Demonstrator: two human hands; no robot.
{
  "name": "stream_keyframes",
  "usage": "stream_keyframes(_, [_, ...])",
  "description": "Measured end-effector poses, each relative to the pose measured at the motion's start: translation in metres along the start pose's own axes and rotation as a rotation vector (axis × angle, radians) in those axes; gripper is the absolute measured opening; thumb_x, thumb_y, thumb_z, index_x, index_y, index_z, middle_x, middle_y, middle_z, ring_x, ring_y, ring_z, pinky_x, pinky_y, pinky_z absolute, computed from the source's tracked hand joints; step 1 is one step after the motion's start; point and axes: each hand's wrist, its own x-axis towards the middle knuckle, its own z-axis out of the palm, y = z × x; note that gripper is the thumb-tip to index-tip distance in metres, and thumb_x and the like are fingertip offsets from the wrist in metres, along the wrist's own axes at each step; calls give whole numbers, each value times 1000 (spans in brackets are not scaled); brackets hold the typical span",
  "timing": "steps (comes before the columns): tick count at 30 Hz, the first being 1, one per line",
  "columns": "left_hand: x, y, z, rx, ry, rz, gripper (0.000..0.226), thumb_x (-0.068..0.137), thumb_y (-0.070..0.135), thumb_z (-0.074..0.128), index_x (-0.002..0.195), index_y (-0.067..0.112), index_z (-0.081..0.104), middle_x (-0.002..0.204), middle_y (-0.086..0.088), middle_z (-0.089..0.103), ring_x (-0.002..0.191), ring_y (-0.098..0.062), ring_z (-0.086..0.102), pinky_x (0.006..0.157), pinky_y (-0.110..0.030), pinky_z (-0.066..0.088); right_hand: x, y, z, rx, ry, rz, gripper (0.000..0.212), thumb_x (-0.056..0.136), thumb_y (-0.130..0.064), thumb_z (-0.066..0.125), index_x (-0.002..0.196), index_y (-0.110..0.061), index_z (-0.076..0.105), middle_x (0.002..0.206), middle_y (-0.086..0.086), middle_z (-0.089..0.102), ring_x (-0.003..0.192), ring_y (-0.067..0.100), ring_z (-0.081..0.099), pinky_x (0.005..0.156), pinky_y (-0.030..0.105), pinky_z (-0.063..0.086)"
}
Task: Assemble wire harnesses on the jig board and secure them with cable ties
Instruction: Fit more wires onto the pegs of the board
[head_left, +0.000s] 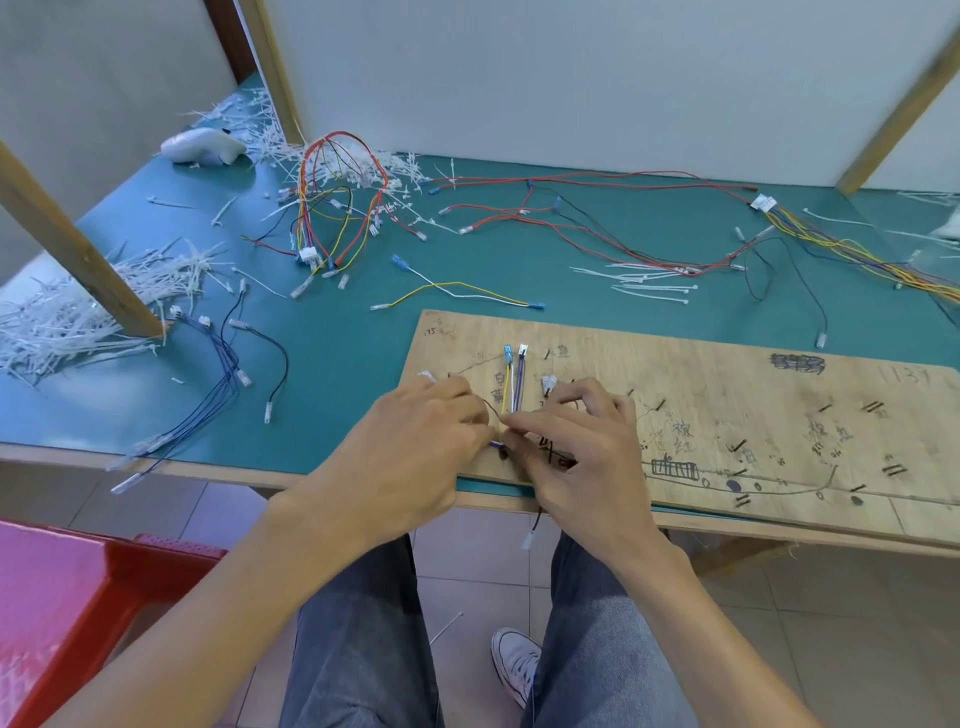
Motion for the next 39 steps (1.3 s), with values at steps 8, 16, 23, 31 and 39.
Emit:
stream_keyframes(8, [-8,12,6,43,-12,10,37,88,16,57,124,17,68,118,3,64,108,-20,59,89,-38,54,1,1,2,47,-52,60,23,89,-34,81,111,-38,79,88,-26,71,100,8,57,86,39,31])
stream_keyframes(16, [-9,13,2,31,-37,-17,51,83,14,65,133,21,65,119,5,64,108,-20,60,87,-37,54,7,-5,-6,129,-124,189,37,81,-28,90,115,-34,78,93,-26,73,105,9,53,92,42,37])
stream_keyframes(23, [-6,14,1,64,-78,-1,40,93,15,55,133,22,61,123,5,56,110,-19,53,90,-39,52,9,-15,-19,251,10,271,17,89,-16,84,105,-22,82,95,-15,74,99,15,64,90,42,50])
stream_keyframes(31, [-1,9,-4,-17,-97,-136,48,92,12,58,135,35,53,122,13,59,115,-17,56,85,-39,57,77,18,-59,488,79,591,14,93,-37,74,86,-28,80,73,-4,76,68,11,70,61,26,56])
stream_keyframes(39, [12,8,-7,54,-175,-187,44,86,12,60,124,35,61,117,10,63,110,-21,61,83,-40,56,99,102,-53,488,-88,795,49,96,-32,70,51,-18,57,45,-4,40,41,9,30,41,18,26])
